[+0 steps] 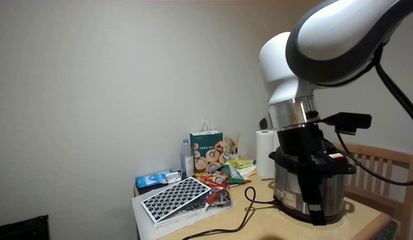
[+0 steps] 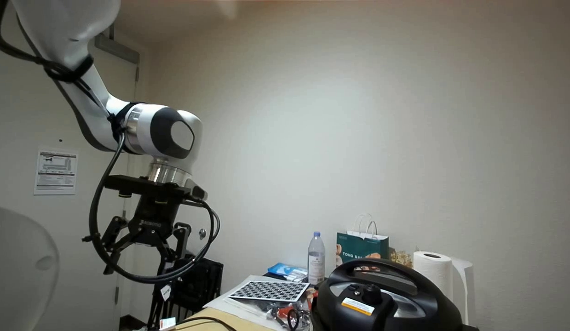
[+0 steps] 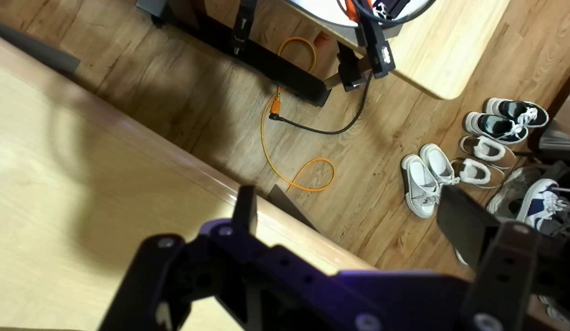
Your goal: Move the black cable to the right
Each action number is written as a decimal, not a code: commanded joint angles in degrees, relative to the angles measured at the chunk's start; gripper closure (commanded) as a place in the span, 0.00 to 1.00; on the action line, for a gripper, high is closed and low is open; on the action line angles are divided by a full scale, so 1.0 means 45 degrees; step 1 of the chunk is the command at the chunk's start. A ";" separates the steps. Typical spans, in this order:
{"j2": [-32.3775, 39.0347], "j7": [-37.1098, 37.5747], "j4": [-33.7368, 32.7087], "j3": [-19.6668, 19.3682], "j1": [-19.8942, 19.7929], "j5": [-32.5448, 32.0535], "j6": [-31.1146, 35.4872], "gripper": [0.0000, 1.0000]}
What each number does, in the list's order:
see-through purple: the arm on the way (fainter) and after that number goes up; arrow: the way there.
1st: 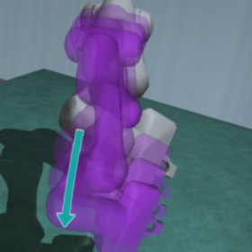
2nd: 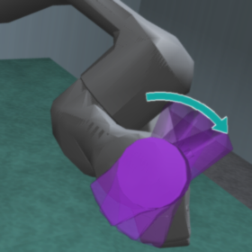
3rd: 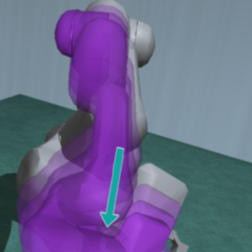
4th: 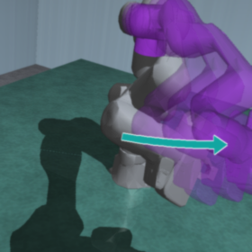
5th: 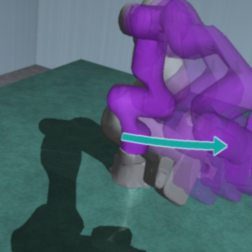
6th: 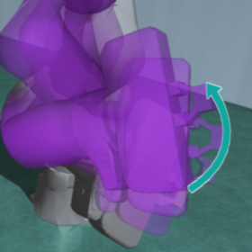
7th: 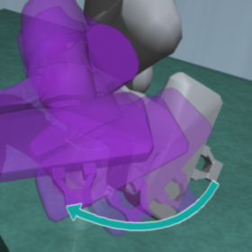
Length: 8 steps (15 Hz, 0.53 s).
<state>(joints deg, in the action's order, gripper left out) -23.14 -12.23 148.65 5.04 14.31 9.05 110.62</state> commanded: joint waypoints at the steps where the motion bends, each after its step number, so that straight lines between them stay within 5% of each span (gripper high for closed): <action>1: 0.0033 -0.0043 -0.0062 0.0120 -0.0148 0.0051 -0.0037 0.00; 5: 0.0739 0.0865 -0.0070 0.0558 0.0030 0.0567 0.1536 0.00; 8: 0.2293 0.2092 -0.0552 0.1631 0.0223 -0.0002 0.4202 0.00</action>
<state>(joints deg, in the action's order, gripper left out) -19.88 -8.10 148.41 8.16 14.59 10.09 120.14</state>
